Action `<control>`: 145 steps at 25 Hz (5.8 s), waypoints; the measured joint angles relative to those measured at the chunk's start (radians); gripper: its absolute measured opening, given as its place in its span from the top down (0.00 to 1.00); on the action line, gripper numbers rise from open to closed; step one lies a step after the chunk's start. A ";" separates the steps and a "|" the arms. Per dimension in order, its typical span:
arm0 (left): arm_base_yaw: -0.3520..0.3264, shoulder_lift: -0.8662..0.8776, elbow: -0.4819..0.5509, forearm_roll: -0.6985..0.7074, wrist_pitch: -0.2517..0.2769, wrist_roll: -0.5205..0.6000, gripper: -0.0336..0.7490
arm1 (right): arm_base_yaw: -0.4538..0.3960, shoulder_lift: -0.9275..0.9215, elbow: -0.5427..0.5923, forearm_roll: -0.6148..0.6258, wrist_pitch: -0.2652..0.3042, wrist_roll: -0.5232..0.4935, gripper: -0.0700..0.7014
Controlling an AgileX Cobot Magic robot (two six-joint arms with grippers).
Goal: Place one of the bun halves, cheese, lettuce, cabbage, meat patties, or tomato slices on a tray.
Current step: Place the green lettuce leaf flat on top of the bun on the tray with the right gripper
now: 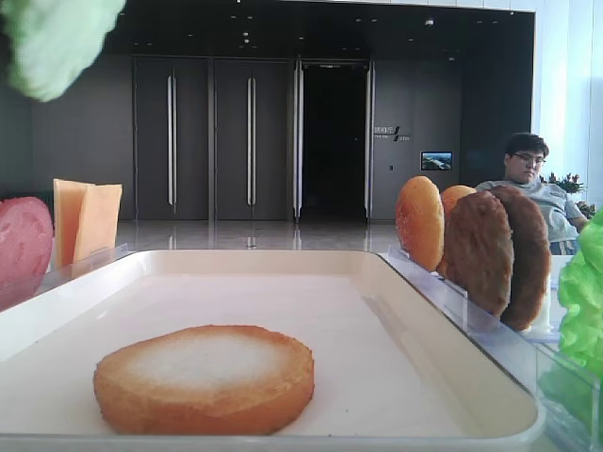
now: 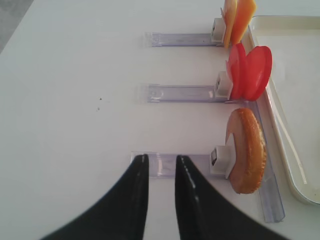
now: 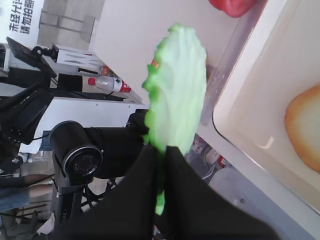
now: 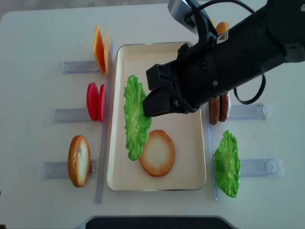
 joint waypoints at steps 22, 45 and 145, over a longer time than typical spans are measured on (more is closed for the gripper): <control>0.000 0.000 0.000 0.000 0.000 0.000 0.78 | -0.056 0.192 0.117 0.293 -0.029 -0.462 0.89; 0.000 0.000 0.000 0.000 0.000 0.000 0.78 | -0.081 0.192 0.207 0.412 -0.007 -0.572 0.89; 0.000 0.000 0.000 0.000 0.000 0.000 0.78 | -0.214 0.312 0.278 0.359 0.020 -0.700 0.87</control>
